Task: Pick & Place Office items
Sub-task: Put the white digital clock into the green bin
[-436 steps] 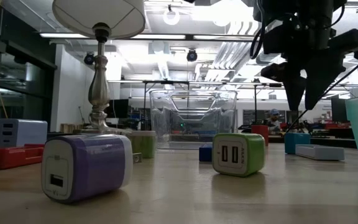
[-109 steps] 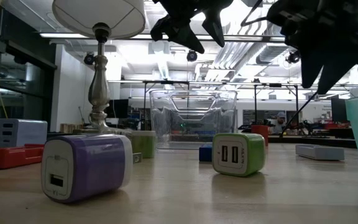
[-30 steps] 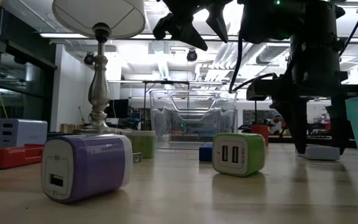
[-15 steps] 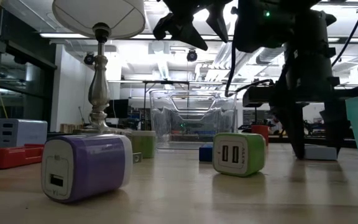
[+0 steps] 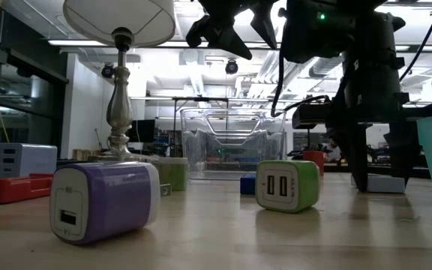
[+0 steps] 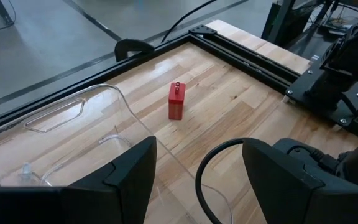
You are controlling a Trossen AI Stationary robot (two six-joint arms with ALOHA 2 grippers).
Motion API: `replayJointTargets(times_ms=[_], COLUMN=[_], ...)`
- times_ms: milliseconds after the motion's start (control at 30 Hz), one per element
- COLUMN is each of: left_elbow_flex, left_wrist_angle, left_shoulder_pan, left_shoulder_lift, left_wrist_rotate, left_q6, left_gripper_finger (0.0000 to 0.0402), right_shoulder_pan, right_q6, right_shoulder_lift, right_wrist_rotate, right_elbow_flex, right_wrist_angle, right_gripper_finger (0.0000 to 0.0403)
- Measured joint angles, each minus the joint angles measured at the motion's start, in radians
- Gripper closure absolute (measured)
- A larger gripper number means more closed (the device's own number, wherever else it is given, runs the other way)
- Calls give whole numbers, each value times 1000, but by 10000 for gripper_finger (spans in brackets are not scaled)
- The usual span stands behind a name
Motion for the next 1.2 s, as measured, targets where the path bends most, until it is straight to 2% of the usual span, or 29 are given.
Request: replayJointTargets(times_ms=[400,700,1200], left_elbow_flex=[0,0,0], left_wrist_angle=[0,0,3], left_shoulder_pan=[0,0,0], left_shoulder_lift=[0,0,0], left_wrist_rotate=[0,0,0], left_q6=[0,0,0], left_gripper_finger=[171,171,171], right_shoulder_pan=[0,26,49], right_q6=[-8,3,11], right_shoulder_lift=[1,-36,-41], right_wrist_rotate=[10,72,97], right_elbow_flex=[-1,-6,-5], right_wrist_angle=[-3,-35,-41], right_gripper_finger=[249,253,255])
